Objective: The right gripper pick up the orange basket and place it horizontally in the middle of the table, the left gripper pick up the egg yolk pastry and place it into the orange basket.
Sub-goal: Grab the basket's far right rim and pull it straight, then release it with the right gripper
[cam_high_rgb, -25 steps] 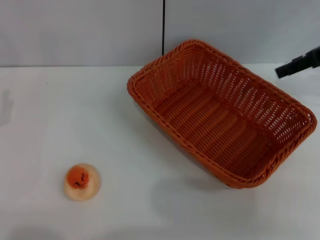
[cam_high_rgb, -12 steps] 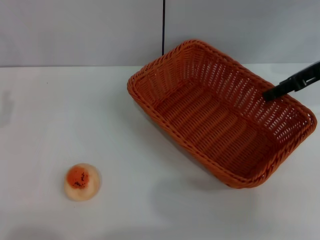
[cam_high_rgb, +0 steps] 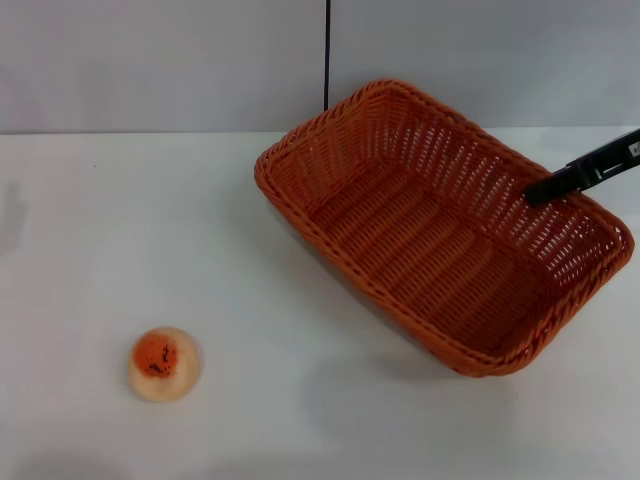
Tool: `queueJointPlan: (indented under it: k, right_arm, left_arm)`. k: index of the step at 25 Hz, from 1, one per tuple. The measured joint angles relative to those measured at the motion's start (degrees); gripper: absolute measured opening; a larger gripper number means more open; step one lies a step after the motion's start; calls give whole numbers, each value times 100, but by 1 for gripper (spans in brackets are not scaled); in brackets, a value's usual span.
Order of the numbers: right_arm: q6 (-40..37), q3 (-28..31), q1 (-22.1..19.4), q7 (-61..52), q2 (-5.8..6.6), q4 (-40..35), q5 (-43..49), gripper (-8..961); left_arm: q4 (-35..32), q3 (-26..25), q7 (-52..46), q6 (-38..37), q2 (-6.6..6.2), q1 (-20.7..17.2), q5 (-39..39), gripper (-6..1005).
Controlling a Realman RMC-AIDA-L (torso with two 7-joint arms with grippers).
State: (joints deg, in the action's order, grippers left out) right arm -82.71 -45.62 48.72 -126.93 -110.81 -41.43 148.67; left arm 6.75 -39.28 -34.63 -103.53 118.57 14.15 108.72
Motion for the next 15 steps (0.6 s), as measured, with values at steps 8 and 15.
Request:
queueJointPlan:
  k: [8, 15]
  right_arm:
    - [-5, 3, -23, 96, -10, 103, -26, 255]
    - [-139, 68, -57, 204, -22, 104, -139, 180]
  left_arm:
    - [2, 0, -85, 1, 0, 32, 0, 830]
    - [2, 0, -140, 1, -9, 24, 0, 830]
